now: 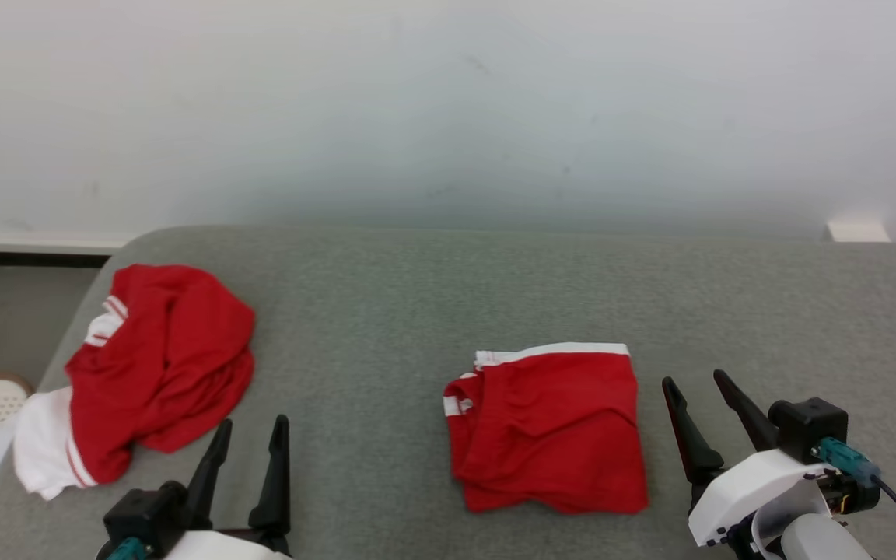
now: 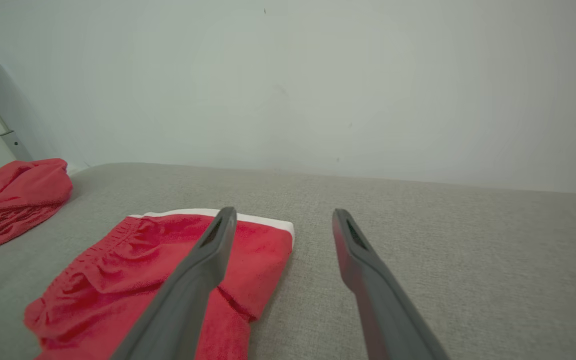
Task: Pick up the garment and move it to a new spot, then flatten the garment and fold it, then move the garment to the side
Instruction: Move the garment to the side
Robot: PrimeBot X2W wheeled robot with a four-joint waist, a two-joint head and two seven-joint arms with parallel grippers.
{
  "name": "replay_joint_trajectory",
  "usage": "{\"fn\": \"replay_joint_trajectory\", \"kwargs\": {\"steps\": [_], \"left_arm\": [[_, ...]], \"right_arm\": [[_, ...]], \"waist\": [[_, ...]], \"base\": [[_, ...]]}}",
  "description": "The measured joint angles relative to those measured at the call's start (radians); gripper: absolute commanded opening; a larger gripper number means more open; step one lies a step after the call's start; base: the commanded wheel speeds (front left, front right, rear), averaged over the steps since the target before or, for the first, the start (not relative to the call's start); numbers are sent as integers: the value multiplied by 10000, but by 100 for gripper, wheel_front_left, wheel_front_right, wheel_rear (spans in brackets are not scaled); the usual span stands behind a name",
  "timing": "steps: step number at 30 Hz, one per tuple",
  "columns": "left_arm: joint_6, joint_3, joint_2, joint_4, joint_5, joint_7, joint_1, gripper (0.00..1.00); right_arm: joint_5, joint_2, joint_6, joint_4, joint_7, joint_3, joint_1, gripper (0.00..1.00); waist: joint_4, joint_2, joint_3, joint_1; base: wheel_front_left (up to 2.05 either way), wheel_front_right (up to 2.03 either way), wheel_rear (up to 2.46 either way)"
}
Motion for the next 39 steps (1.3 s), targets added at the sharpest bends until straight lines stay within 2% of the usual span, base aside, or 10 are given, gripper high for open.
{"fn": "replay_joint_trajectory", "kwargs": {"steps": [3, 16, 22, 23, 24, 25, 32, 37, 39], "left_arm": [[0, -23, 0, 46, -23, 0, -24, 100], [-21, -169, 0, 188, -42, 0, -86, 100], [-21, -211, 4, 211, -52, 0, -80, 100], [-21, -221, 2, 211, -54, 0, -79, 100], [-23, -234, 2, 211, -54, 0, -79, 100], [-23, -232, 2, 213, -63, 0, -79, 100], [-25, -192, 2, 192, -81, 0, -36, 100], [-25, -280, 4, 77, -151, 0, -21, 100], [-27, -441, 2, 10, -616, 0, -25, 100]], "right_arm": [[466, 127, 2, 890, 560, -38, -355, 100], [974, 230, 2, 4669, 2763, -849, -1473, 100], [1377, 374, 0, 5183, 3078, -861, -1742, 100], [1457, 393, 0, 5187, 3141, -807, -1781, 82], [1526, 407, 0, 5187, 3150, -752, -1805, 53], [1580, 418, 0, 5183, 3183, -679, -1815, 0], [1745, 399, 8, 5152, 2491, -382, -1869, 0], [1745, 121, 12, 4986, 1858, -245, -2325, 0], [1747, -10, 12, 4978, 1768, -176, -2389, 0]], "waist": [[378, 0, -28, 0], [1974, 0, -185, 0], [2413, 0, -117, 0], [2444, 0, -96, 0], [2467, 0, -76, 0], [2483, 0, -59, 0], [2302, 0, -9, 0], [1842, 0, -8, 0], [1596, 0, -24, 0]], "base": [[0, 0, 0], [0, 0, 0], [0, 0, 0], [0, 0, 0], [0, 0, 0], [0, 0, 0], [0, 0, 0], [0, 0, 0], [0, 0, 0]]}}
